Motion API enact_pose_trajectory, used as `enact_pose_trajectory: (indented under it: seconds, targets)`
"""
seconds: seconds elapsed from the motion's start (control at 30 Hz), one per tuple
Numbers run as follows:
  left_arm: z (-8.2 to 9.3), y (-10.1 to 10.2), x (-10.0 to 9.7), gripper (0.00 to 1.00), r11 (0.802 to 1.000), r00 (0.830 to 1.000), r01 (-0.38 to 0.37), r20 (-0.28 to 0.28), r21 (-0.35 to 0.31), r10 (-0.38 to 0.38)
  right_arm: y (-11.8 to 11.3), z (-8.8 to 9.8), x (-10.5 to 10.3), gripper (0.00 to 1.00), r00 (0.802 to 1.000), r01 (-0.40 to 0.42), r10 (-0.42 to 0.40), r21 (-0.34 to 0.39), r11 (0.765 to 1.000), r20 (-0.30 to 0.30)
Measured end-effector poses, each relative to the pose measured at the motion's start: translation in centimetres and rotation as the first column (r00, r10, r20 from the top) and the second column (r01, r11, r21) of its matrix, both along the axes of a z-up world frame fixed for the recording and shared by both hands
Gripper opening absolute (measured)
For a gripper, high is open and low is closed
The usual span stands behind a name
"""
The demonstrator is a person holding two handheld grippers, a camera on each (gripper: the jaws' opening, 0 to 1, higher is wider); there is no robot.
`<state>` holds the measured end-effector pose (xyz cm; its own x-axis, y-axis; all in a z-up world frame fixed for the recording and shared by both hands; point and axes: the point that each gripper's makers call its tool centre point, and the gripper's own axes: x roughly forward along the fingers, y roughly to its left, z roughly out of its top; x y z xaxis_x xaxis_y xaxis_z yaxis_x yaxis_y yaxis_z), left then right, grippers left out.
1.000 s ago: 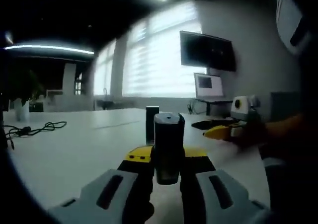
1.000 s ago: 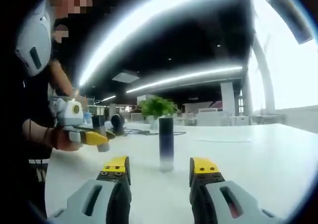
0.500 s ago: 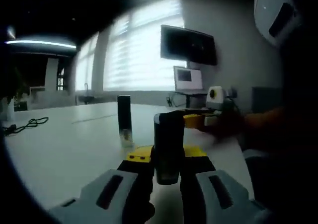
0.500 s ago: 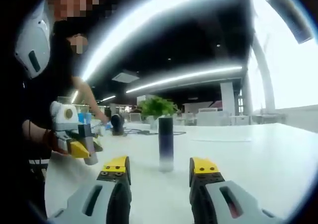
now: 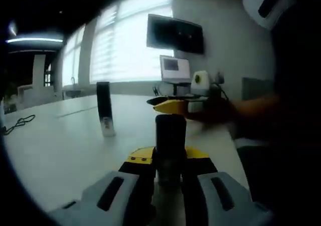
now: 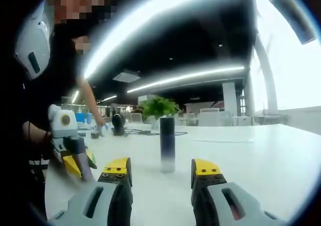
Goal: Pick up cosmetic bottle twist off cap place on table pick up cap screw tight cap place on table
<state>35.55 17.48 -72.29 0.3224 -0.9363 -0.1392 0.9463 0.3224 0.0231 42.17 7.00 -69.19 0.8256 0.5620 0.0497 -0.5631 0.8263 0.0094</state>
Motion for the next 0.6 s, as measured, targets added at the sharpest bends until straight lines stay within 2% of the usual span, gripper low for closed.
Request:
enact_pose_trajectory:
  seconds: [0.3,0.47,0.6]
  targets:
    - [-0.5,0.0,-0.2,0.1,0.999,0.999,0.033,-0.034,0.01,-0.033,0.1,-0.1,0.0,0.4,1.0,0.001,-0.001,-0.007,1.0,-0.007]
    - [-0.5,0.1,-0.3,0.1,0.999,0.999,0.043,-0.026,0.011,-0.043,0.1,-0.2,0.0,0.4,1.0,0.0,0.0,-0.009,1.0,-0.012]
    - [-1.0,-0.1,-0.6,0.11,0.997,0.998,0.061,-0.016,0.042,-0.061,0.2,-0.1,0.0,0.4,1.0,-0.001,0.001,-0.003,1.0,-0.015]
